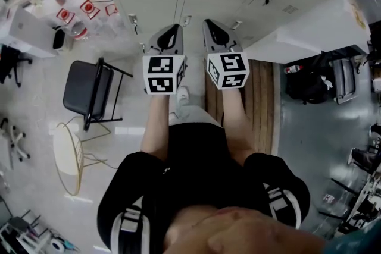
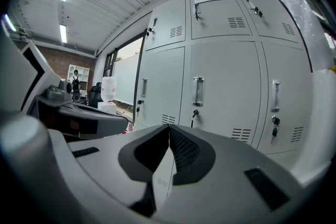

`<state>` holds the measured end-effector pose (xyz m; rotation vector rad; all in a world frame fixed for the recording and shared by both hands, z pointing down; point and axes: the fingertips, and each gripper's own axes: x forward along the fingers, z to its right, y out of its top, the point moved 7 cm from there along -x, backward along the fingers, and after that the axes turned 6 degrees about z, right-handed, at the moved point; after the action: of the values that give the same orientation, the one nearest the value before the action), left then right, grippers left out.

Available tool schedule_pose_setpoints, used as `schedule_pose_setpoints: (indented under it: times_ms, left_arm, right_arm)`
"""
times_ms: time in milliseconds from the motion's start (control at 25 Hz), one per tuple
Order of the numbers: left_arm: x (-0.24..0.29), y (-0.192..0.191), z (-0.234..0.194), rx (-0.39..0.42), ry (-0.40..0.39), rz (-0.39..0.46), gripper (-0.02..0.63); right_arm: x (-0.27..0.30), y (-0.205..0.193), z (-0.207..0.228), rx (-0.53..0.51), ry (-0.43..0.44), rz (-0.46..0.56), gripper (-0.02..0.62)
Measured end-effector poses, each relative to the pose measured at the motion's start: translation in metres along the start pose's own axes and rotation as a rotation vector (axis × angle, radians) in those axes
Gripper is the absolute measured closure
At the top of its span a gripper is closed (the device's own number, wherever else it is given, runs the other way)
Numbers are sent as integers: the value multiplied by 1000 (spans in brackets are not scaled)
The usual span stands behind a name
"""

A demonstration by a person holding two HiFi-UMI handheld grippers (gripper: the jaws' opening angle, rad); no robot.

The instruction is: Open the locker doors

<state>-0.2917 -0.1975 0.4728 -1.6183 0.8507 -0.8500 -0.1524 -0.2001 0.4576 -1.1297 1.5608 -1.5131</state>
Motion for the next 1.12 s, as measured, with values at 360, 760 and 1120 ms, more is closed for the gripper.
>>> schedule_pose_setpoints:
  times_ms: [360, 760, 1120]
  left_arm:
    - [64, -1, -10, 31, 13, -35, 597]
    - [123, 11, -6, 98, 10, -27, 597]
    - [142, 12, -10, 80, 58, 28, 597]
  right_arm:
    - [54, -1, 51, -4, -55, 46, 577]
    - [92, -1, 95, 12, -29, 104, 575]
    - [113, -8, 100, 54, 54, 111, 575]
